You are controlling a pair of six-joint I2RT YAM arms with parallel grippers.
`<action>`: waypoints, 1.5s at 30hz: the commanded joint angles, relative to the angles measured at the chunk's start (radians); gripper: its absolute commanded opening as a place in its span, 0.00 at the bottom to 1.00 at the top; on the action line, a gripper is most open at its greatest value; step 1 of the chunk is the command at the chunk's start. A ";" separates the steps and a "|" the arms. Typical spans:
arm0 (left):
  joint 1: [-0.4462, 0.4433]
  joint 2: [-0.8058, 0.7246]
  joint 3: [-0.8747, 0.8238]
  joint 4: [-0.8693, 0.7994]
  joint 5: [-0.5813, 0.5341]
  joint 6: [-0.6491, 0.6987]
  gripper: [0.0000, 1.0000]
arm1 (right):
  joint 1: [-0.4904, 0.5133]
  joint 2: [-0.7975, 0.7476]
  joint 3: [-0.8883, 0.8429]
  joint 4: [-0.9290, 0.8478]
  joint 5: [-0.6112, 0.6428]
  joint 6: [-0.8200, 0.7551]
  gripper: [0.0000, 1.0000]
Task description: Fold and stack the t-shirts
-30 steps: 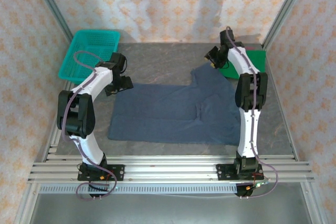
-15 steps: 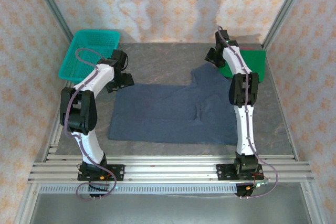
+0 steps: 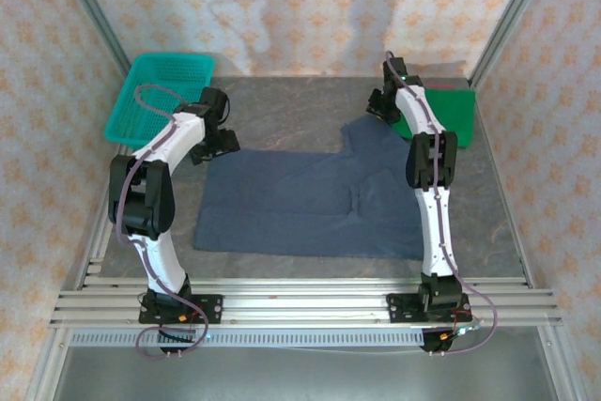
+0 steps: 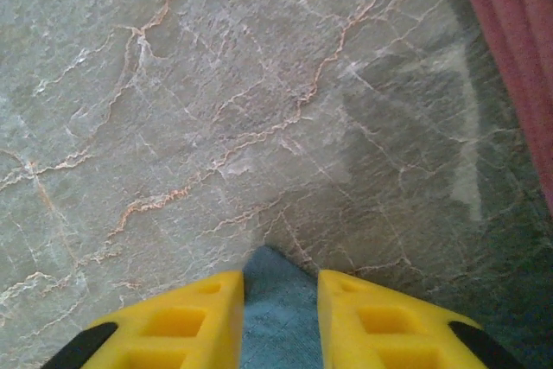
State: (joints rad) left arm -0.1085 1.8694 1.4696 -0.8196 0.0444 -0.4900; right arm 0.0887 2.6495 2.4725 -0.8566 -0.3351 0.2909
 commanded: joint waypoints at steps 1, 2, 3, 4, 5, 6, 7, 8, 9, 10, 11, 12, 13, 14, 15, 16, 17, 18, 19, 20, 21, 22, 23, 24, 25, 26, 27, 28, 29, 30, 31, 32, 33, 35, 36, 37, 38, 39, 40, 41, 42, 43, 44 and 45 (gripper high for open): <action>-0.008 0.019 0.035 -0.034 -0.055 -0.018 0.83 | 0.004 0.027 0.002 -0.024 -0.009 -0.010 0.23; -0.007 0.022 0.040 -0.037 -0.063 -0.021 0.82 | 0.004 0.027 0.000 -0.028 -0.003 -0.011 0.18; -0.007 0.027 0.046 -0.040 -0.071 -0.025 0.82 | 0.003 0.027 0.000 -0.036 0.014 -0.007 0.13; -0.008 0.031 0.053 -0.045 -0.078 -0.027 0.82 | 0.003 0.025 0.000 -0.038 0.027 -0.005 0.08; -0.008 0.034 0.061 -0.047 -0.089 -0.031 0.82 | 0.003 0.020 -0.004 -0.039 0.037 0.002 0.03; -0.007 0.034 0.067 -0.047 -0.095 -0.034 0.82 | 0.003 0.012 -0.007 -0.038 0.049 0.008 0.00; -0.008 0.034 0.074 -0.045 -0.097 -0.037 0.83 | 0.003 0.003 -0.014 -0.038 0.066 0.013 0.00; -0.007 0.034 0.081 -0.043 -0.100 -0.039 0.82 | 0.003 -0.014 -0.031 -0.027 0.080 0.018 0.00; -0.009 0.065 0.090 -0.039 -0.100 -0.039 0.82 | 0.003 -0.036 -0.058 -0.006 0.086 0.022 0.00; -0.010 0.073 0.098 -0.036 -0.104 -0.039 0.82 | 0.003 -0.056 -0.086 0.015 0.088 0.024 0.00; -0.012 0.082 0.107 -0.034 -0.110 -0.038 0.82 | 0.003 -0.077 -0.116 0.034 0.097 0.025 0.00; -0.015 0.093 0.117 -0.035 -0.116 -0.033 0.82 | 0.003 -0.099 -0.141 0.048 0.109 0.027 0.00; -0.016 0.106 0.128 -0.040 -0.122 -0.029 0.81 | 0.002 -0.113 -0.158 0.055 0.115 0.025 0.00; -0.018 0.121 0.138 -0.045 -0.131 -0.024 0.81 | 0.002 -0.126 -0.172 0.060 0.116 0.023 0.00; -0.017 0.133 0.149 -0.046 -0.141 -0.021 0.80 | 0.002 -0.135 -0.180 0.061 0.114 0.022 0.00; -0.017 0.148 0.157 -0.047 -0.154 -0.020 0.78 | 0.002 -0.145 -0.188 0.062 0.111 0.021 0.00; -0.019 0.160 0.166 -0.045 -0.164 -0.017 0.77 | 0.002 -0.154 -0.195 0.062 0.107 0.019 0.00; -0.017 0.178 0.176 -0.047 -0.175 -0.015 0.76 | 0.002 -0.163 -0.205 0.066 0.105 0.019 0.00; -0.017 0.196 0.194 -0.058 -0.190 -0.015 0.75 | 0.002 -0.175 -0.215 0.070 0.103 0.019 0.00; -0.017 0.216 0.214 -0.070 -0.206 -0.014 0.74 | 0.002 -0.187 -0.229 0.078 0.102 0.019 0.00; -0.018 0.230 0.226 -0.076 -0.214 -0.015 0.73 | 0.002 -0.198 -0.242 0.085 0.100 0.019 0.00; -0.017 0.246 0.239 -0.077 -0.220 -0.012 0.73 | 0.002 -0.210 -0.256 0.094 0.096 0.020 0.00; -0.018 0.260 0.251 -0.080 -0.230 -0.014 0.73 | 0.002 -0.222 -0.272 0.102 0.089 0.021 0.00; -0.018 0.274 0.262 -0.085 -0.241 -0.019 0.72 | 0.002 -0.230 -0.284 0.105 0.084 0.020 0.00; -0.017 0.287 0.271 -0.084 -0.241 -0.022 0.72 | 0.002 -0.240 -0.296 0.109 0.080 0.019 0.00; -0.016 0.301 0.280 -0.081 -0.236 -0.021 0.72 | 0.002 -0.250 -0.309 0.112 0.076 0.019 0.00; -0.016 0.315 0.290 -0.084 -0.239 -0.023 0.72 | 0.002 -0.259 -0.323 0.114 0.075 0.018 0.00; -0.015 0.329 0.301 -0.088 -0.247 -0.028 0.71 | 0.002 -0.270 -0.338 0.118 0.077 0.019 0.00; -0.014 0.343 0.309 -0.090 -0.249 -0.030 0.71 | 0.002 -0.280 -0.352 0.124 0.076 0.018 0.00; -0.013 0.353 0.315 -0.088 -0.245 -0.031 0.70 | 0.002 -0.288 -0.361 0.127 0.072 0.019 0.00; -0.011 0.363 0.323 -0.088 -0.246 -0.030 0.69 | 0.002 -0.296 -0.370 0.127 0.071 0.017 0.00; -0.010 0.373 0.329 -0.089 -0.252 -0.033 0.67 | 0.002 -0.303 -0.378 0.127 0.070 0.017 0.00; -0.008 0.379 0.335 -0.089 -0.253 -0.033 0.64 | 0.002 -0.308 -0.383 0.127 0.068 0.014 0.00; -0.003 0.398 0.348 -0.096 -0.241 -0.035 0.61 | 0.002 -0.320 -0.393 0.124 0.069 0.008 0.00; 0.000 0.403 0.353 -0.101 -0.244 -0.037 0.59 | 0.002 -0.325 -0.397 0.123 0.070 0.006 0.00; 0.002 0.409 0.354 -0.102 -0.245 -0.039 0.55 | 0.002 -0.329 -0.401 0.121 0.073 0.005 0.00; 0.003 0.412 0.352 -0.099 -0.243 -0.039 0.52 | 0.002 -0.333 -0.405 0.121 0.071 0.003 0.00; 0.005 0.418 0.352 -0.100 -0.245 -0.039 0.49 | 0.002 -0.336 -0.408 0.120 0.070 0.000 0.00; 0.007 0.423 0.353 -0.100 -0.243 -0.039 0.43 | 0.002 -0.340 -0.409 0.119 0.069 0.000 0.00; 0.010 0.427 0.352 -0.100 -0.239 -0.039 0.38 | 0.002 -0.342 -0.412 0.116 0.068 0.000 0.00; 0.009 0.432 0.350 -0.098 -0.236 -0.039 0.32 | 0.002 -0.344 -0.414 0.116 0.068 0.000 0.00; 0.009 0.435 0.346 -0.094 -0.233 -0.034 0.25 | 0.002 -0.348 -0.418 0.117 0.066 0.001 0.00; 0.011 0.437 0.345 -0.090 -0.227 -0.031 0.20 | 0.002 -0.350 -0.421 0.118 0.064 0.004 0.00; 0.012 0.438 0.343 -0.088 -0.222 -0.028 0.13 | 0.002 -0.354 -0.426 0.123 0.061 0.006 0.00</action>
State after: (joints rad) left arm -0.1131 2.2765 1.8057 -0.8772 -0.1616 -0.5232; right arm 0.0891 2.3566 2.0590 -0.7391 -0.2699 0.3019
